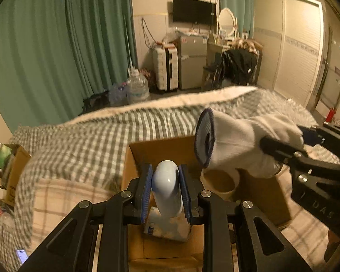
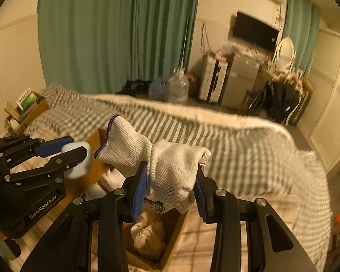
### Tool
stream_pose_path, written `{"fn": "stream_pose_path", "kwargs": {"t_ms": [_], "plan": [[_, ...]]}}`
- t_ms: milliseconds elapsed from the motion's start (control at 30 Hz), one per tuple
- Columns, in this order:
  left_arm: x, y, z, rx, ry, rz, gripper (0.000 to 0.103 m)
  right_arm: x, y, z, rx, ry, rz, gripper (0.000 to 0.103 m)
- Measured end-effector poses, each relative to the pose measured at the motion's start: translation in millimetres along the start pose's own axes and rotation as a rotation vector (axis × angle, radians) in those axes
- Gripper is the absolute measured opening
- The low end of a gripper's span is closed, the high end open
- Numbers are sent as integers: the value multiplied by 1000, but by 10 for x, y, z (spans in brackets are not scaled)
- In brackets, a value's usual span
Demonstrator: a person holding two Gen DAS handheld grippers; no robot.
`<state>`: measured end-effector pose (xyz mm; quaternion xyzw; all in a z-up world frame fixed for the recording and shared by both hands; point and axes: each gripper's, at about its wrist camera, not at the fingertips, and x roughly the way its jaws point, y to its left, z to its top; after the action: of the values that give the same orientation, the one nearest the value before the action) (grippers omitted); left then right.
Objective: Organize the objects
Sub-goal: 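Grasp the white sock with the right tool while the left tool carries the earbud case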
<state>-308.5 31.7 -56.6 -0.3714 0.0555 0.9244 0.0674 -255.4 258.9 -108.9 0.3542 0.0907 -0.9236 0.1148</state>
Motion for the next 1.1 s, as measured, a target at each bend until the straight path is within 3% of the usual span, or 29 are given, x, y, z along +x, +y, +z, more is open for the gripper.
{"fn": "stream_pose_path", "kwargs": {"t_ms": [200, 367, 500, 567, 600, 633, 700, 900, 1000, 1100], "plan": [[274, -7, -154, -4, 58, -9, 24, 318, 0, -181, 11, 61, 35, 37], [328, -16, -152, -13, 82, -19, 24, 285, -84, -206, 60, 48, 69, 40], [199, -35, -81, -2, 60, -22, 27, 128, -193, -149, 120, 10, 105, 61], [81, -45, -40, 5, 41, -10, 43, -1, -215, -109, 122, -19, 81, 68], [24, -36, -21, 4, 30, 1, 66, -88, -235, -90, 121, -34, 69, 69], [-63, -29, -12, -2, 10, 17, 78, -162, -265, -77, 122, -40, 63, 69], [-281, -18, -3, -13, -33, 36, 80, -352, -308, -49, 126, -53, 56, 70], [-822, 49, 37, -26, -56, 46, 81, -1072, -361, 1, 103, -118, 9, 77], [-1168, 88, 27, -42, -91, 56, 93, -1478, -377, 10, 102, -157, 5, 84], [-1465, 108, 5, -51, -119, 50, 95, -1802, -334, 18, 88, -184, -8, 88]]}}
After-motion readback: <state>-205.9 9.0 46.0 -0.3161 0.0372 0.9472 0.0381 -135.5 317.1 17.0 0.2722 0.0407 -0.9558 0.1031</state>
